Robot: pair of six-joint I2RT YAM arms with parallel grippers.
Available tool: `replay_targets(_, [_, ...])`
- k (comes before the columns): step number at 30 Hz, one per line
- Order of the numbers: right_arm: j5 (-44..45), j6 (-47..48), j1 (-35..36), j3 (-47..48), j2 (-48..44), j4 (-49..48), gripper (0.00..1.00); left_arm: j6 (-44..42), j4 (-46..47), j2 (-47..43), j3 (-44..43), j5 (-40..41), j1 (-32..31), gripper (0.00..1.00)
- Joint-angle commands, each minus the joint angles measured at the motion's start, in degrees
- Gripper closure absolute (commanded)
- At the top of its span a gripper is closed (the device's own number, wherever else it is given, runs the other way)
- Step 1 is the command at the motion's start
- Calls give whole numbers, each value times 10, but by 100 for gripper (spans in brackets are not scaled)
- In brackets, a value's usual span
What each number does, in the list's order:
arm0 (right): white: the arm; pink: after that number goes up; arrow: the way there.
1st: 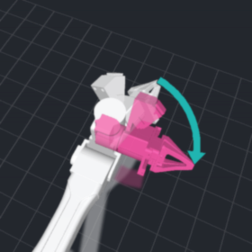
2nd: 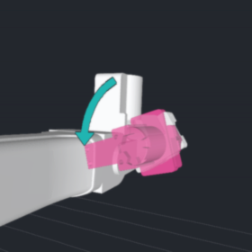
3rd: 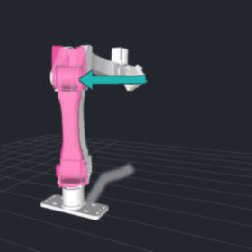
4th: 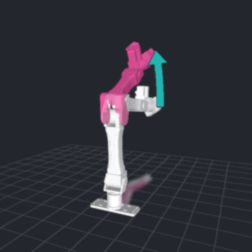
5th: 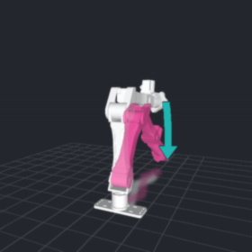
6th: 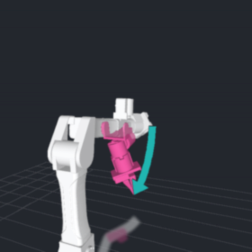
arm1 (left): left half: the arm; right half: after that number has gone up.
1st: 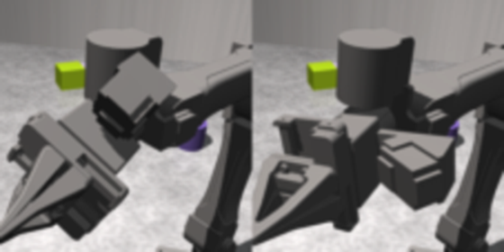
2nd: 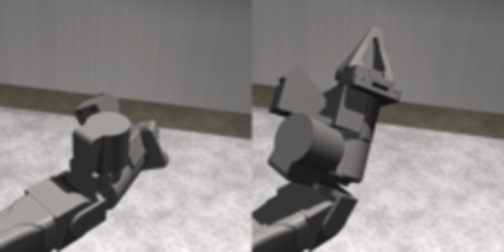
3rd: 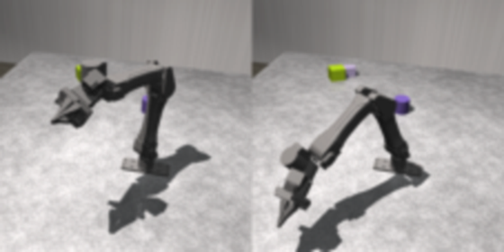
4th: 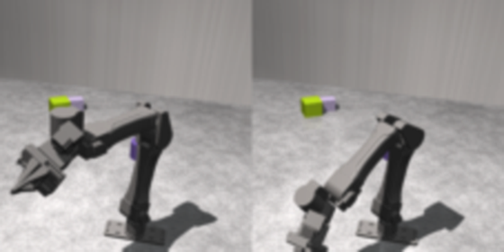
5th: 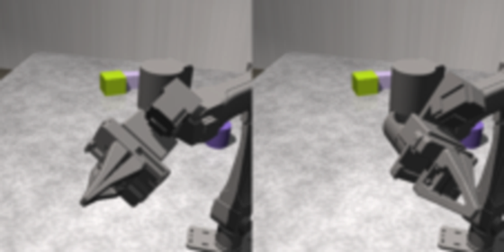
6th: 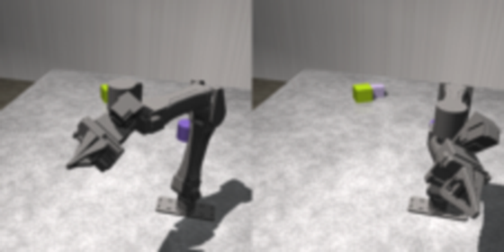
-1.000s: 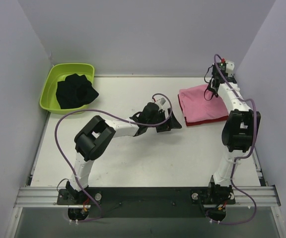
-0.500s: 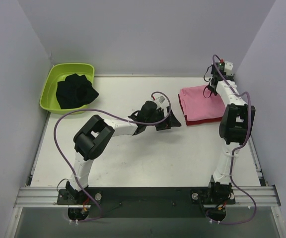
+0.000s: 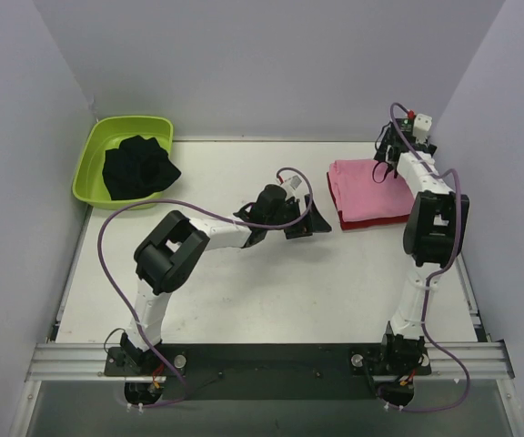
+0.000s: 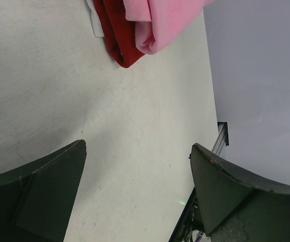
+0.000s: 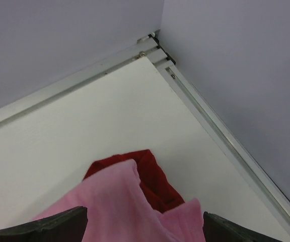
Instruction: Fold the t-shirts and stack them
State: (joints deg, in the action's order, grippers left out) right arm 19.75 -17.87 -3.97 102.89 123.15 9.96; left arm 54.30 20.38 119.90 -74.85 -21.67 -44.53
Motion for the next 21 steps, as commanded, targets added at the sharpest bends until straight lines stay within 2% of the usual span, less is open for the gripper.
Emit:
replay_targets(1, [97,34,22,-118,-110,-94,0,-20,30,-42,19,1,2,6])
replay_targets(6, [248,110,104,-197,-178,-198,0,-44,-1,-86,30,21,8,6])
replay_targets(9, [271,122,138,-227,-228,-210,0,-53,-14,-114,43,29,8,6])
replay_targets(12, [273,104,164,-246,-280,-183,0,-53,-16,-143,70,37,9,6])
replay_targets(14, [229,86,191,-248,-318,-146,0,-59,-27,-160,92,50,9,6])
replay_targets(15, [211,49,201,-241,-328,-97,0,-64,-38,-178,97,56,8,6])
replay_targets(17, [150,15,228,-235,-357,-34,0,-95,-99,-199,103,96,8,6])
replay_targets(18, [139,-10,238,-241,-366,6,0,-103,-120,-221,104,111,8,6])
replay_targets(21, [134,-21,301,-278,-409,31,0,-142,-179,-270,120,173,8,6])
